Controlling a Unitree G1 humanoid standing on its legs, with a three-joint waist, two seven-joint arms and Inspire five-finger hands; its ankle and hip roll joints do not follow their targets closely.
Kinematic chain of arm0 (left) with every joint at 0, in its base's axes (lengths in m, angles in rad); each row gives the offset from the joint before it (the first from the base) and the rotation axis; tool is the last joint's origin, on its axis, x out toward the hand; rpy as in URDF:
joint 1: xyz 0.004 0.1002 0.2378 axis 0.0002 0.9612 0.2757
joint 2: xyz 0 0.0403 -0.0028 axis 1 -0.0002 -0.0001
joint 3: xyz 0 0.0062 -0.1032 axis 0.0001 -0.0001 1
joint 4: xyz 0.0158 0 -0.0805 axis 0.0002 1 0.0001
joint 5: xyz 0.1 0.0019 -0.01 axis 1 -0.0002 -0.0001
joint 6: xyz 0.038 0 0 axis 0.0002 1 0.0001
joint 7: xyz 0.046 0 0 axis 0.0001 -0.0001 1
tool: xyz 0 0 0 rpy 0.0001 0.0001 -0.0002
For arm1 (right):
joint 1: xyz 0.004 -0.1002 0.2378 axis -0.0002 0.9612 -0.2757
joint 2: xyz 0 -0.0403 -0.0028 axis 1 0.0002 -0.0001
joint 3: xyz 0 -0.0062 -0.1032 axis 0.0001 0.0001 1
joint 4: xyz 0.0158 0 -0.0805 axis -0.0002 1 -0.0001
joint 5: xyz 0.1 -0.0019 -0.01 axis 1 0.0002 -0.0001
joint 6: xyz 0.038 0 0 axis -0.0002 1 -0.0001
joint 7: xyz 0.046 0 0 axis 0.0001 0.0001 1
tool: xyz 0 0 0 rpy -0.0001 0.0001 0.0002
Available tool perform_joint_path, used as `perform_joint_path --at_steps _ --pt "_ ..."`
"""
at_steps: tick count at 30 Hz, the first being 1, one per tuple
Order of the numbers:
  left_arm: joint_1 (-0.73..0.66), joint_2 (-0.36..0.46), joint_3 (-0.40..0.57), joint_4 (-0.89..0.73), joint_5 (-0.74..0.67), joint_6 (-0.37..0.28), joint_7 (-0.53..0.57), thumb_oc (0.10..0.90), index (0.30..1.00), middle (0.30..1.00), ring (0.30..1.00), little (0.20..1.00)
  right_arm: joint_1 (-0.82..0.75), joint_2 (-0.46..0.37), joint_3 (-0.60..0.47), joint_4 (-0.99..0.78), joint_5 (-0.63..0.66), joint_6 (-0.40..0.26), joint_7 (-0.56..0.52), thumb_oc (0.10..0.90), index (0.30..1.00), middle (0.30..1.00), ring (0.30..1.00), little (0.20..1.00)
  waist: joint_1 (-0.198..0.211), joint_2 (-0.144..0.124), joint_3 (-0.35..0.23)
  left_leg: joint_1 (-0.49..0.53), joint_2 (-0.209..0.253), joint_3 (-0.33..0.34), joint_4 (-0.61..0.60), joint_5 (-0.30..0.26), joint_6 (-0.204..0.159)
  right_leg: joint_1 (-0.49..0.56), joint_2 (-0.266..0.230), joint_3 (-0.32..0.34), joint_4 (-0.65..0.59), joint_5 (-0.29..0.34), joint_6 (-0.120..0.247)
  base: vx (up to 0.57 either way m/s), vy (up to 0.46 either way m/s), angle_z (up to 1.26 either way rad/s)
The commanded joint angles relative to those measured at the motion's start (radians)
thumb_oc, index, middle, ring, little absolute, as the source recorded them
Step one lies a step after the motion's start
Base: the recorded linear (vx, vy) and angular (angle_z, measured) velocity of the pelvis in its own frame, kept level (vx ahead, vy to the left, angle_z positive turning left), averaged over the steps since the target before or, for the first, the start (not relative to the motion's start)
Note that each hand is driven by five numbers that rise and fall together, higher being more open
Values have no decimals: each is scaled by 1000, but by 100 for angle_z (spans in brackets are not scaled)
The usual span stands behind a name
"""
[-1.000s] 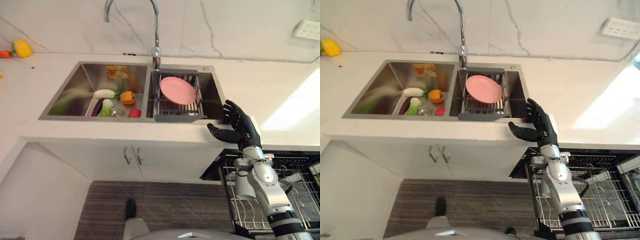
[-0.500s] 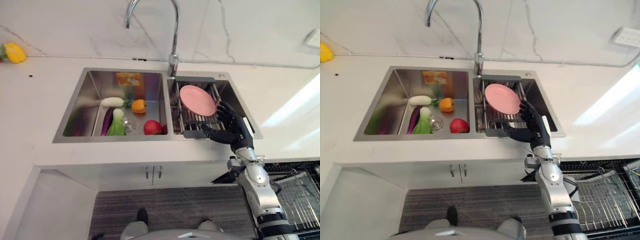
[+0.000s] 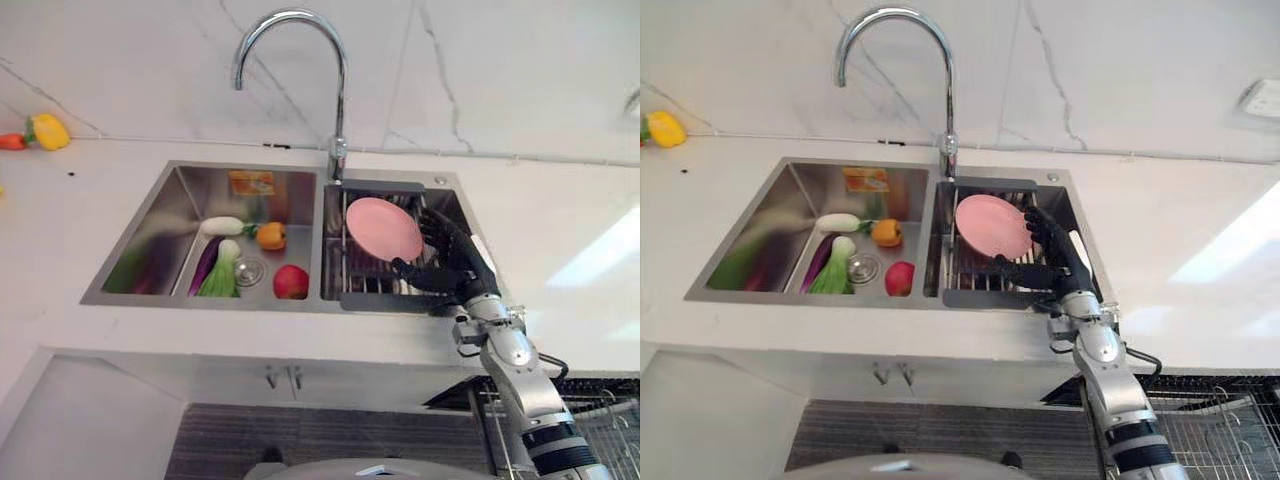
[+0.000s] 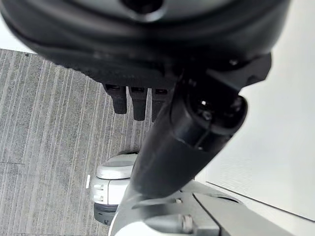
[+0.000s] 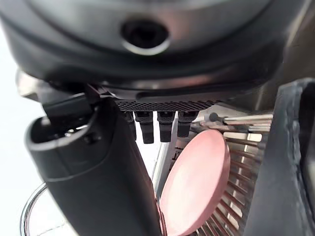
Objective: Place the dishes in the dishwasher.
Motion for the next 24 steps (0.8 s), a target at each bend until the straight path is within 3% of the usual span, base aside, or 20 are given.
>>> perform_joint_path --at_steps 1,4,15,24 --pt "-57 -6 -37 29 20 -13 -12 800 900 900 900 900 -117 -32 -23 -134 -43 -86 -10 800 900 900 900 900 24 9 -11 -2 -14 13 37 -91 31 3 -103 -21 24 -67 77 44 -29 -4" --pt "-54 0 -33 35 37 -8 -1 800 900 900 900 900 -150 -62 13 -141 -118 -70 -21 800 900 900 900 900 28 14 -12 6 -4 13 31 -90 26 7 -88 -11 20 -79 70 63 -38 -2" --pt "-57 4 -53 19 54 -7 4 800 900 900 900 900 -176 -73 64 -127 -153 -57 -6 800 900 900 900 900 28 19 -13 9 -4 14 26 -88 25 12 -84 -16 20 -83 68 3 -2 0" --pt "-62 14 -51 16 56 -5 23 800 900 900 900 900 -221 -100 87 -70 -287 -31 -58 800 900 900 900 900 40 15 -14 3 -11 3 23 -88 29 13 -91 -27 23 -76 70 0 0 0"
